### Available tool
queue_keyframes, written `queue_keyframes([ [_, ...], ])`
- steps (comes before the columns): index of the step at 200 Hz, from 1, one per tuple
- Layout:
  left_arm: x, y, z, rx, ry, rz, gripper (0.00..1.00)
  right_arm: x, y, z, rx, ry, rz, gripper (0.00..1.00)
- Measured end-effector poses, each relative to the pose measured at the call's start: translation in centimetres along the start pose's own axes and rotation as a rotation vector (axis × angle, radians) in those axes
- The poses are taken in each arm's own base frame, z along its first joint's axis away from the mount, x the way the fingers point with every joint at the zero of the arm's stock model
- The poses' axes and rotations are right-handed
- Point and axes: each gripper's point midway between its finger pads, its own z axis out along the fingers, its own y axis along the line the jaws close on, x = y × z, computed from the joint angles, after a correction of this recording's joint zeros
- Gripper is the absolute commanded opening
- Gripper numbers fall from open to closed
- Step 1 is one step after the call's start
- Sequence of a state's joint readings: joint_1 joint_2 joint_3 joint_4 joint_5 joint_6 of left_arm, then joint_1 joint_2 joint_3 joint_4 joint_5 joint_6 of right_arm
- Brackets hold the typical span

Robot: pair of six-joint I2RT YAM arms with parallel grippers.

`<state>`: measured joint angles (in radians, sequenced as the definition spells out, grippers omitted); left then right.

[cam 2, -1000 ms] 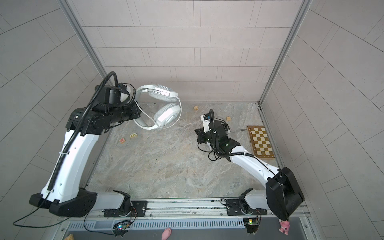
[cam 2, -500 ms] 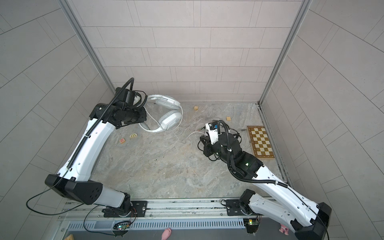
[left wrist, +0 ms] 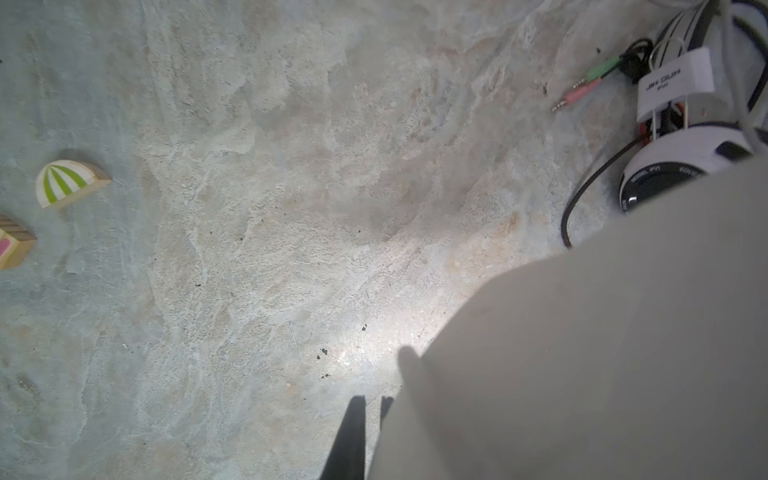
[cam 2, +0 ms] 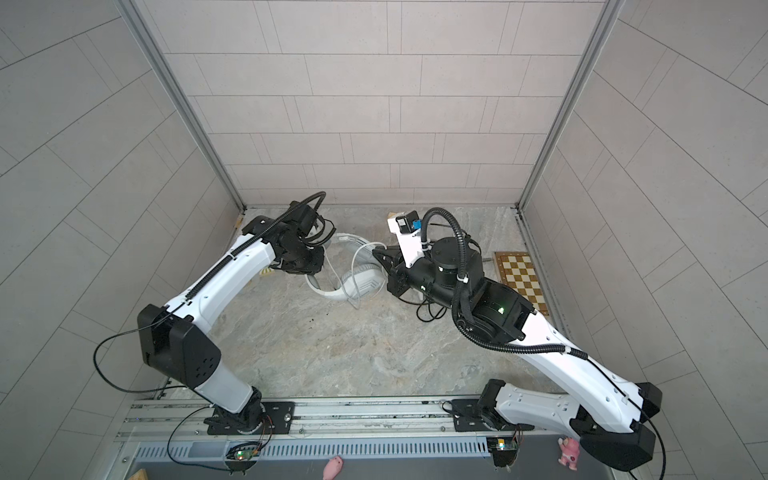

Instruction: Wrap the headphones

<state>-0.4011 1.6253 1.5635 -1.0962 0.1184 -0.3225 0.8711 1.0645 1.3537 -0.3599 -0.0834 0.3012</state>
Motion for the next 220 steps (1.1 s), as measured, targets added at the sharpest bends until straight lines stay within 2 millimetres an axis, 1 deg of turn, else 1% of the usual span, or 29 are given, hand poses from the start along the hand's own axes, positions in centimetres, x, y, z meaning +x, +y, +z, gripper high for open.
queue_keyframes([
  [13, 0.4, -0.9, 0.2, 0.0, 0.008, 0.035, 0.0, -1.1, 0.4, 0.3, -0.008, -0.01, -0.016, 0.0],
  [24, 0.7, -1.7, 0.3, 0.002, 0.011, 0.067, 0.0, -1.6, 0.5, 0.8, -0.003, -0.013, -0.034, 0.0],
  [38, 1.4, -3.2, 0.4, 0.013, 0.018, 0.13, 0.0, -1.8, -0.1, 1.5, 0.031, -0.003, -0.067, 0.0],
  [50, 2.1, -4.4, 0.5, 0.023, 0.027, 0.183, 0.0, -1.9, -1.2, 2.2, 0.073, 0.016, -0.092, 0.0],
  [61, 3.0, -5.3, 0.7, 0.033, 0.039, 0.231, 0.0, -2.3, -2.9, 2.8, 0.116, 0.027, -0.098, 0.0],
  [75, 4.3, -6.2, 1.1, 0.04, 0.058, 0.289, 0.0, -3.0, -5.9, 3.3, 0.183, 0.03, -0.088, 0.0],
  [94, 6.0, -6.7, 1.2, 0.046, 0.077, 0.349, 0.0, -3.2, -9.7, 3.8, 0.261, 0.051, -0.065, 0.0],
  [103, 6.6, -6.8, 1.0, 0.05, 0.078, 0.368, 0.0, -3.1, -11.1, 4.0, 0.279, 0.062, -0.052, 0.0],
  [119, 7.2, -6.9, 0.3, 0.065, 0.06, 0.391, 0.0, -2.8, -12.9, 4.6, 0.293, 0.079, -0.029, 0.0],
  [131, 7.4, -7.0, -0.3, 0.078, 0.036, 0.402, 0.0, -2.2, -14.2, 5.0, 0.302, 0.097, -0.004, 0.0],
  [145, 7.4, -7.2, -1.2, 0.092, 0.005, 0.411, 0.0, -1.3, -15.2, 5.5, 0.298, 0.121, 0.029, 0.0],
  [158, 7.3, -7.2, -2.1, 0.105, -0.024, 0.413, 0.0, -0.5, -15.6, 6.3, 0.278, 0.144, 0.058, 0.0],
  [177, 7.2, -7.6, -3.0, 0.12, -0.057, 0.424, 0.0, 1.1, -15.6, 7.7, 0.231, 0.183, 0.092, 0.0],
  [197, 6.8, -7.9, -3.8, 0.108, -0.085, 0.46, 0.01, 4.0, -15.4, 8.9, 0.196, 0.238, 0.123, 0.0],
  [220, 5.6, -7.3, -5.5, 0.04, -0.14, 0.499, 0.05, 7.3, -15.6, 9.4, 0.179, 0.302, 0.152, 0.0],
])
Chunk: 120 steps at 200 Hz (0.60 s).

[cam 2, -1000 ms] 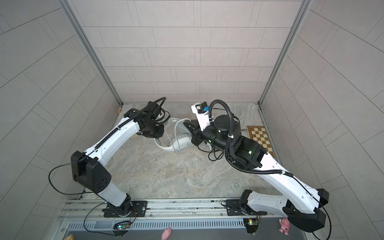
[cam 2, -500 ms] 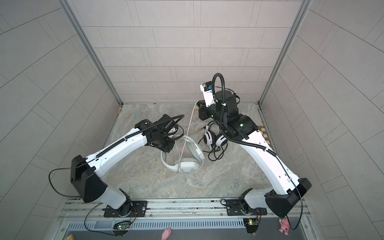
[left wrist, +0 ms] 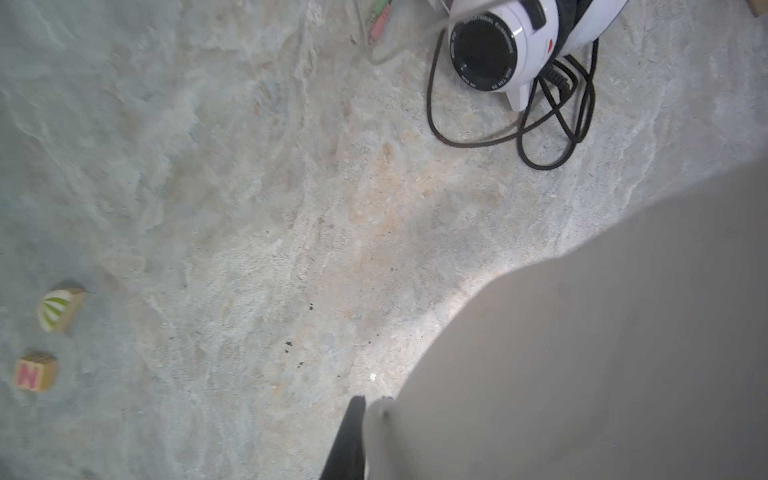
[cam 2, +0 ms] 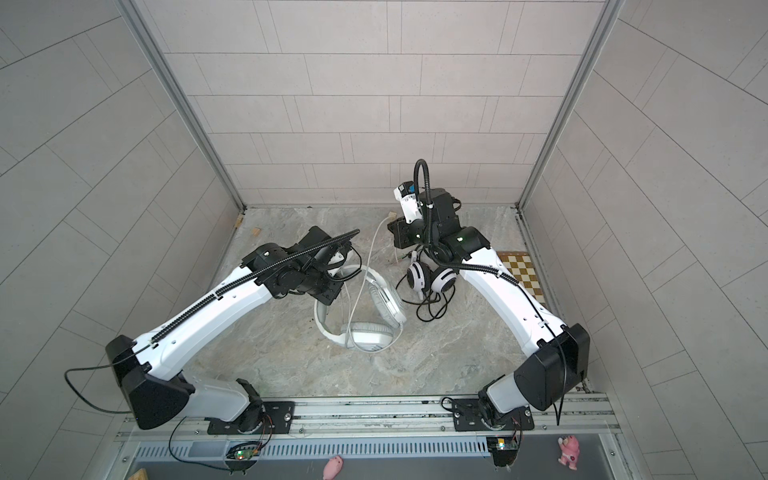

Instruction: Wrap the headphones

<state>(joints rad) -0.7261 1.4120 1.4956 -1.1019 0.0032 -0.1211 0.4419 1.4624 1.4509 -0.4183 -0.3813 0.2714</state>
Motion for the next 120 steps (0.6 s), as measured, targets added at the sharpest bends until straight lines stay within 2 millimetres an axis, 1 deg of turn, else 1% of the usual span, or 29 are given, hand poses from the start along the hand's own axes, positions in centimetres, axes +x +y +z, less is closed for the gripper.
queue_keyframes([
  [16, -0.9, 0.9, -1.7, -0.052, -0.024, 0.02, 0.09, 1.8, -0.3, 0.9, -0.013, 0.036, 0.017, 0.0],
  [29, -1.5, 1.2, -2.8, -0.078, -0.031, 0.033, 0.11, 3.3, -0.5, 1.6, -0.022, 0.057, 0.034, 0.0],
  [35, -1.8, 1.4, -3.1, -0.093, -0.026, 0.04, 0.17, 4.0, -0.6, 1.9, -0.028, 0.066, 0.043, 0.0],
  [39, -1.9, 1.4, -3.2, -0.103, -0.021, 0.046, 0.18, 4.4, -0.7, 2.1, -0.03, 0.071, 0.048, 0.0],
  [45, -2.1, 1.3, -3.1, -0.115, -0.008, 0.058, 0.18, 5.1, -0.8, 2.5, -0.036, 0.078, 0.06, 0.0],
  [57, -2.0, 1.1, -2.4, -0.149, 0.042, 0.097, 0.18, 6.7, -1.1, 3.1, -0.043, 0.097, 0.081, 0.0],
  [81, -0.9, 1.7, 0.7, -0.294, 0.212, 0.191, 0.18, 10.0, -1.9, 4.1, -0.037, 0.144, 0.115, 0.0],
  [91, -0.3, 2.2, 1.7, -0.353, 0.271, 0.219, 0.18, 11.1, -2.1, 4.3, -0.035, 0.162, 0.123, 0.0],
  [102, -0.3, 3.2, 1.8, -0.434, 0.314, 0.236, 0.18, 12.2, -2.4, 4.5, -0.03, 0.176, 0.128, 0.0],
  [120, -1.3, 4.5, 0.8, -0.537, 0.309, 0.239, 0.18, 12.9, -2.7, 4.7, -0.025, 0.185, 0.13, 0.0],
])
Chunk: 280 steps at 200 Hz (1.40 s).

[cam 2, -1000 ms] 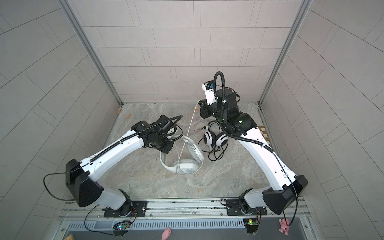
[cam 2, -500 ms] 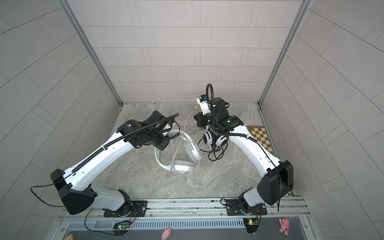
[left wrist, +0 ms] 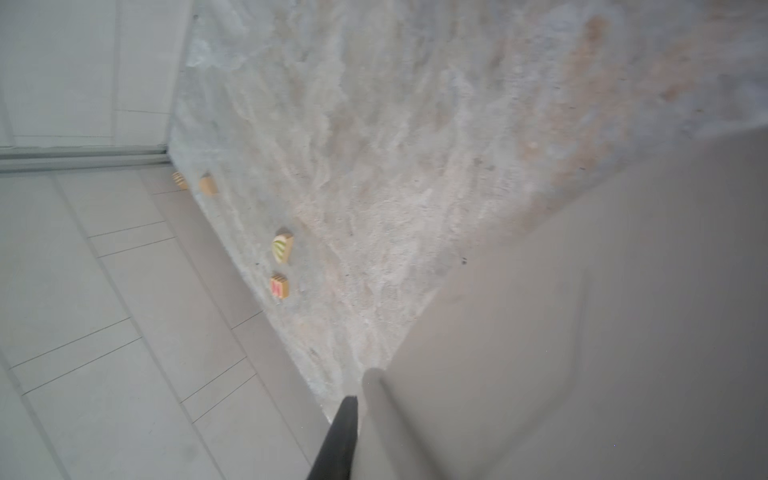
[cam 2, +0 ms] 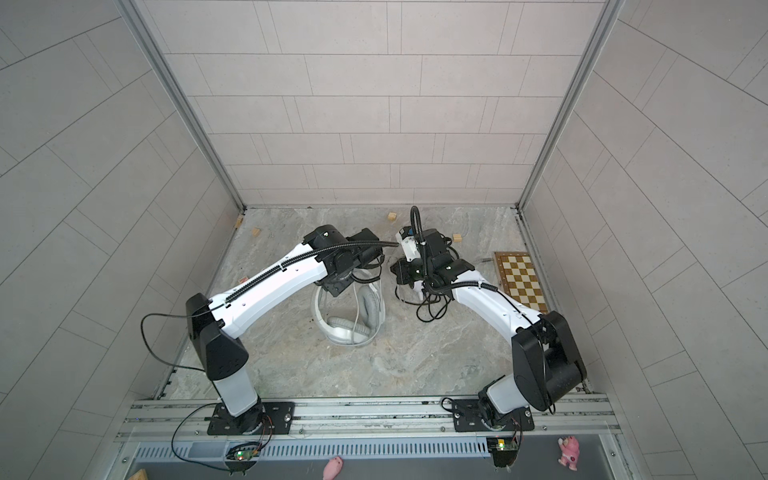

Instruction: Wrap the headphones

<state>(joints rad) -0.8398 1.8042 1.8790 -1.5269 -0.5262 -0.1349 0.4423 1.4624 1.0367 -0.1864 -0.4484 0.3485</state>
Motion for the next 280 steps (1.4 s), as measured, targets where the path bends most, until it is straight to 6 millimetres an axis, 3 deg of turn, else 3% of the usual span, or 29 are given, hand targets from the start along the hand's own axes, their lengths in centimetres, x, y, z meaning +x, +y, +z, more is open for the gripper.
queue_keyframes([
  [21, -0.5, 1.2, -1.1, -0.054, -0.043, -0.02, 0.2, -0.2, 0.1, 0.0, -0.005, -0.009, -0.003, 0.0],
  [40, -0.7, 0.4, -1.9, -0.032, -0.092, -0.014, 0.29, -0.6, 0.5, -0.3, -0.021, -0.025, -0.007, 0.0],
  [65, 0.1, -0.2, -1.8, -0.017, -0.143, -0.02, 0.29, -1.3, 1.3, -1.6, -0.038, -0.06, -0.017, 0.0],
  [101, 1.5, 2.6, -0.7, 0.074, -0.167, -0.211, 0.29, -2.7, 3.1, -6.0, -0.054, -0.157, -0.058, 0.0],
  [118, 2.1, 4.4, -0.7, 0.164, -0.223, -0.355, 0.32, -3.2, 3.5, -6.9, -0.054, -0.184, -0.073, 0.0],
  [140, 2.4, 5.9, -2.7, 0.258, -0.332, -0.459, 0.32, -2.7, 2.9, -6.1, -0.036, -0.159, -0.069, 0.0],
  [164, 1.6, 5.1, -5.1, 0.382, -0.425, -0.47, 0.32, -1.7, 1.9, -4.3, -0.017, -0.104, -0.051, 0.0],
  [193, 1.3, 4.8, -5.4, 0.429, -0.435, -0.471, 0.3, -0.8, 0.7, -3.2, 0.021, -0.065, -0.038, 0.0],
  [222, 2.3, 6.7, -4.4, 0.383, -0.407, -0.543, 0.22, 0.0, -0.5, -3.2, 0.089, -0.036, -0.04, 0.25],
  [236, 3.1, 8.3, -4.1, 0.351, -0.404, -0.605, 0.15, 0.6, -1.3, -3.3, 0.133, -0.018, -0.049, 0.44],
  [252, 4.1, 10.5, -4.4, 0.32, -0.424, -0.686, 0.1, 1.5, -2.4, -3.4, 0.183, 0.001, -0.066, 0.52],
  [280, 5.7, 14.9, -6.9, 0.253, -0.516, -0.832, 0.05, 3.9, -4.0, -4.8, 0.261, 0.037, -0.057, 0.59],
])
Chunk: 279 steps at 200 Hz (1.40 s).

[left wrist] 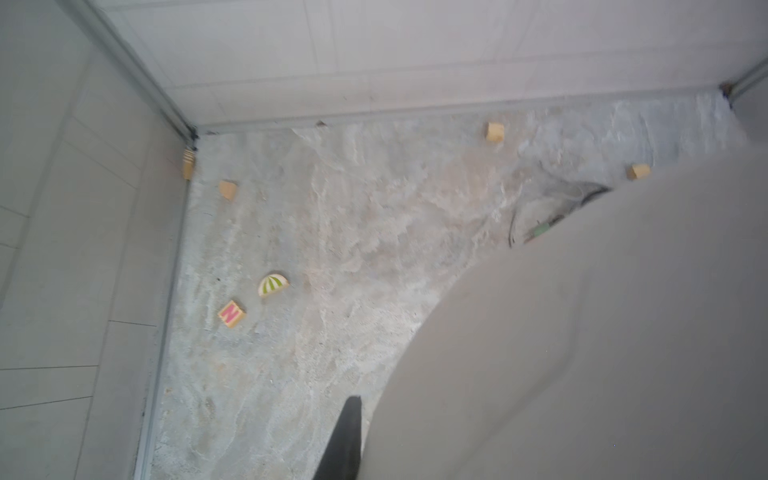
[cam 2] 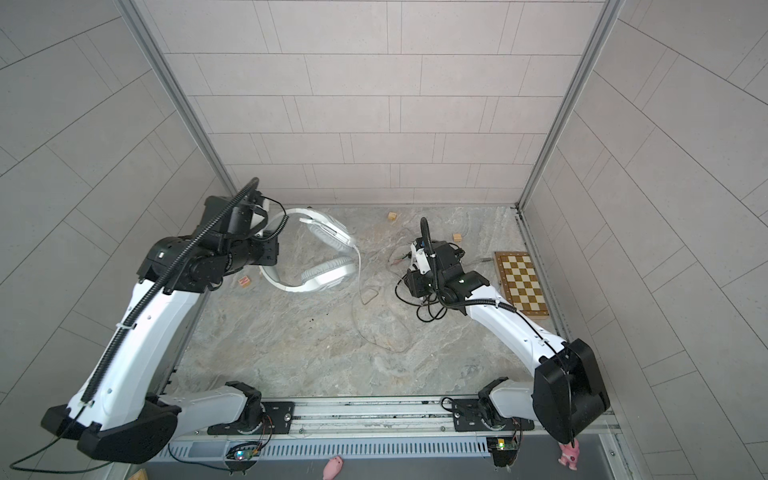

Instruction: Wrap the headphones

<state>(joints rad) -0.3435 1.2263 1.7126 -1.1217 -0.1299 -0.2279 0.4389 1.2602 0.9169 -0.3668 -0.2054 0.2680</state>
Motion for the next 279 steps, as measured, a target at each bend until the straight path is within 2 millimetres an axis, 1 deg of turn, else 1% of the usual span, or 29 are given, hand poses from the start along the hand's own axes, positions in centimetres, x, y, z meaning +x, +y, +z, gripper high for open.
queue_keyframes([
  [10, -1.0, 0.6, -0.7, -0.007, -0.032, -0.028, 0.04, 0.1, -0.3, -0.8, 0.018, -0.009, 0.0, 0.61],
  [24, -2.0, 0.8, -1.2, -0.004, -0.064, -0.053, 0.02, -0.5, -0.7, -2.3, 0.044, -0.045, -0.006, 0.63],
  [42, -2.2, 0.3, -1.1, 0.02, -0.062, -0.06, 0.01, -1.7, -0.5, -4.3, 0.044, -0.112, -0.025, 0.63],
  [53, -2.0, -0.1, -0.9, 0.043, -0.049, -0.064, 0.0, -2.5, 0.3, -5.5, 0.006, -0.16, -0.038, 0.64],
  [59, -2.0, -0.4, -0.8, 0.056, -0.043, -0.067, 0.0, -2.9, 1.0, -5.9, -0.028, -0.191, -0.045, 0.67],
  [72, -1.9, -1.0, -0.6, 0.088, -0.031, -0.077, 0.0, -3.5, 3.2, -6.5, -0.131, -0.258, -0.075, 0.7],
  [85, -1.7, -1.6, -0.5, 0.122, -0.018, -0.087, 0.0, -3.4, 6.0, -6.3, -0.256, -0.306, -0.106, 0.71],
  [96, -1.6, -2.1, -0.4, 0.147, -0.005, -0.096, 0.0, -2.5, 8.2, -5.5, -0.351, -0.314, -0.129, 0.72],
  [103, -1.6, -2.4, -0.3, 0.161, 0.001, -0.1, 0.0, -1.8, 9.4, -4.8, -0.402, -0.308, -0.143, 0.76],
  [123, -1.8, -3.1, -0.3, 0.195, 0.012, -0.117, 0.0, -0.7, 11.8, -2.7, -0.49, -0.278, -0.17, 0.76],
  [142, -2.1, -3.5, -0.4, 0.218, 0.012, -0.131, 0.0, -0.7, 13.2, -1.6, -0.533, -0.286, -0.186, 0.76],
  [153, -2.2, -3.7, -0.6, 0.231, 0.013, -0.141, 0.0, -1.1, 13.5, -1.4, -0.542, -0.309, -0.191, 0.76],
  [168, -2.2, -3.9, -0.7, 0.245, 0.014, -0.149, 0.0, -1.9, 13.5, -1.1, -0.534, -0.34, -0.192, 0.75],
  [201, -2.3, -3.9, -0.8, 0.253, 0.016, -0.163, 0.0, -3.4, 12.7, -1.4, -0.509, -0.408, -0.189, 0.74],
  [214, -2.5, -3.9, -0.9, 0.258, 0.013, -0.169, 0.0, -3.7, 12.2, -1.6, -0.494, -0.424, -0.189, 0.72],
  [232, -2.7, -3.9, -1.0, 0.27, 0.011, -0.186, 0.0, -3.8, 11.7, -1.7, -0.48, -0.434, -0.189, 0.68],
  [250, -2.7, -4.1, -1.0, 0.291, 0.021, -0.211, 0.0, -3.8, 11.9, -1.5, -0.489, -0.438, -0.195, 0.64],
  [264, -2.8, -4.2, -0.8, 0.307, 0.028, -0.232, 0.0, -3.8, 12.0, -1.0, -0.496, -0.441, -0.193, 0.58],
  [279, -3.1, -4.2, -0.6, 0.322, 0.031, -0.259, 0.0, -3.2, 11.9, -0.3, -0.499, -0.43, -0.179, 0.51],
])
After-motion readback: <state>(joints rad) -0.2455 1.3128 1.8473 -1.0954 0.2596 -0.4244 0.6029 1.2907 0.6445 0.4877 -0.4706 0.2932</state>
